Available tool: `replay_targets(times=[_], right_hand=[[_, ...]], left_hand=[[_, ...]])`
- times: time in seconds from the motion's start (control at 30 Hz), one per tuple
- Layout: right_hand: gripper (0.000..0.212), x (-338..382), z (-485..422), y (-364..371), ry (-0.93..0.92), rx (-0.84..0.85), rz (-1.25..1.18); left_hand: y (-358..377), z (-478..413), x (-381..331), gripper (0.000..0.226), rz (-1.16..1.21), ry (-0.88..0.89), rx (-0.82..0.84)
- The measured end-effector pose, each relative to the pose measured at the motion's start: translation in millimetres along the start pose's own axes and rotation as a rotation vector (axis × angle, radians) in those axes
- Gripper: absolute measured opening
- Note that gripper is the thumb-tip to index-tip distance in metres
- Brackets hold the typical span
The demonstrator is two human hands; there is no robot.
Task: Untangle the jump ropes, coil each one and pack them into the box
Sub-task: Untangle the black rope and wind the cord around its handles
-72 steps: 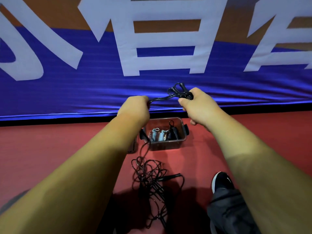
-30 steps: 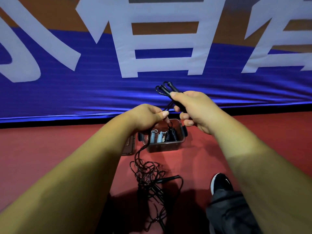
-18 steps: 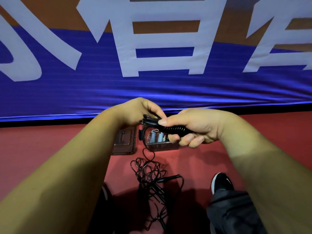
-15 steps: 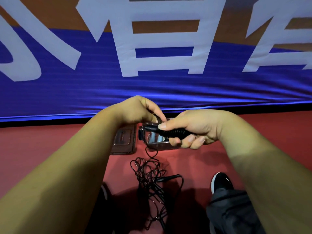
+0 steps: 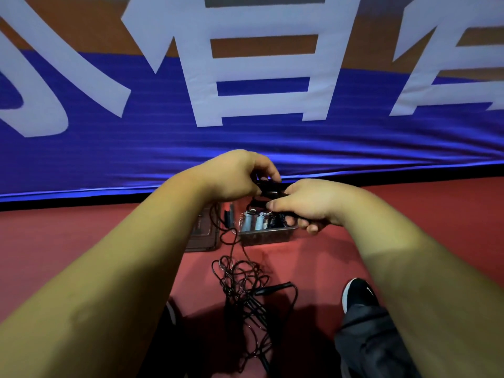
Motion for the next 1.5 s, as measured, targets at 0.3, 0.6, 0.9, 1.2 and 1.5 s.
replay_targets(times=[0.3,0.6,0.9,1.2,1.5], right_hand=[[0.028,9,-8,-25,-0.155,-0.451,0.203],[0.035,13,-4,-28,-0.162,-0.443,-0.055],[0.021,26,15,-31,-0.188,-0.399,-0.09],[0.054,34,21,-28,-0.171,-0.397,-0.191],[0.058,25,13,-33,-0.171,-0.427,-0.434]], left_hand=[[27,-6,12,0.021,0.034,-0.214,0.18],[43,-2,19,0.009,0.456,-0.217,0.358],[17,10,16,0.017,0.369,-0.166,0.225],[0,15,4,0.022,-0.129,-0.241,-0.156],[-26,29,-7,0.035,-0.091,-0.132,-0.488]])
Point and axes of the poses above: each hand's wrist, its own z-axis away from the middle knuckle, its own y-axis out of the palm, x = y × z, the point moved 5 cm from there along -z, towards the middle knuckle, and after that the axes turned 8 degrees about -y, right-handed, at the moved point
